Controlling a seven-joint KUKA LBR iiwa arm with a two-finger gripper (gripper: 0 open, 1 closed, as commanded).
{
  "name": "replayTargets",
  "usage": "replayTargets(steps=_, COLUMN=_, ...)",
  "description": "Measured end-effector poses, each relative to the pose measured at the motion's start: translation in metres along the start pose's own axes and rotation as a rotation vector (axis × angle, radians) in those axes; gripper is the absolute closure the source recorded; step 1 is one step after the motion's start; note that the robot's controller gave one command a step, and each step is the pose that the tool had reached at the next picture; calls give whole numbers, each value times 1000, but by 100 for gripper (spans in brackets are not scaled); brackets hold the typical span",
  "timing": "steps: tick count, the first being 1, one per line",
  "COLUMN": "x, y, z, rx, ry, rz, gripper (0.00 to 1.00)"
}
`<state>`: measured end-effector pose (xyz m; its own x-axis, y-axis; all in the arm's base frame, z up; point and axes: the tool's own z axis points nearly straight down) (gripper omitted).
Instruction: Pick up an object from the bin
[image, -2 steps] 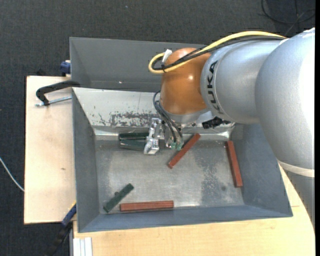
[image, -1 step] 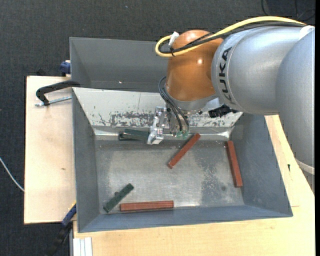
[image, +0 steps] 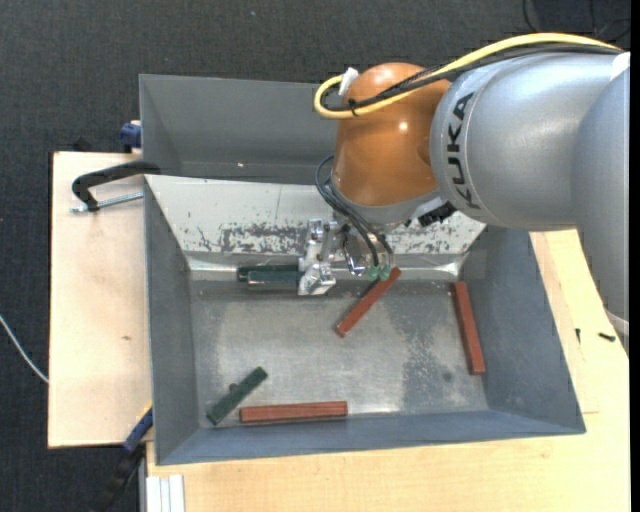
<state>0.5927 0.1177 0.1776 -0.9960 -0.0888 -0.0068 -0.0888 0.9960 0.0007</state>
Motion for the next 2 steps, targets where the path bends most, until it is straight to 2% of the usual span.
replayTargets(steps=1, x=2, y=0, z=2, rx=0, ry=4, rz=-77, gripper=100)
replayTargets(steps=2, x=3, y=1, z=-30, rx=-1, ry=-3, rz=-173, gripper=100)
